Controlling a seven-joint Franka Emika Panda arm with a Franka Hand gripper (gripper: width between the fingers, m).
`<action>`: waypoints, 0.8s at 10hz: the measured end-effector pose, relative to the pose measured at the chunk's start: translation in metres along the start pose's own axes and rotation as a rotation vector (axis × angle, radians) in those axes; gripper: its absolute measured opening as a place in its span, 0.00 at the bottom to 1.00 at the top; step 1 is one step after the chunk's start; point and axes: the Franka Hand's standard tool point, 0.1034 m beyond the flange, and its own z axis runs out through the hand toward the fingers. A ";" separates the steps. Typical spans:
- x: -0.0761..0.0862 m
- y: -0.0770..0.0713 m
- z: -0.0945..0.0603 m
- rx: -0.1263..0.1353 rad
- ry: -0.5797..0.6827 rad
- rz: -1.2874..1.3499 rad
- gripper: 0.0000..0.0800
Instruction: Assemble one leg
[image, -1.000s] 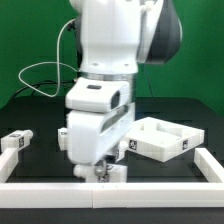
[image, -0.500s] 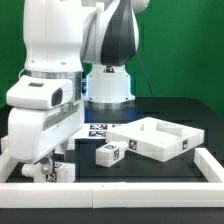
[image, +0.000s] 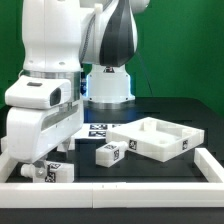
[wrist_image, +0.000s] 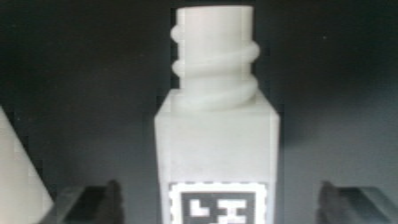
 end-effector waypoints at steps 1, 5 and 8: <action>0.006 0.000 -0.011 -0.015 0.004 0.065 0.77; 0.052 -0.011 -0.033 -0.018 0.016 0.463 0.81; 0.059 -0.013 -0.033 -0.010 0.029 0.649 0.81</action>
Offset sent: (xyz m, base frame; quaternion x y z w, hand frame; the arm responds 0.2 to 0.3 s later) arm -0.0114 0.0327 0.0158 0.0055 -0.0581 0.2761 0.9594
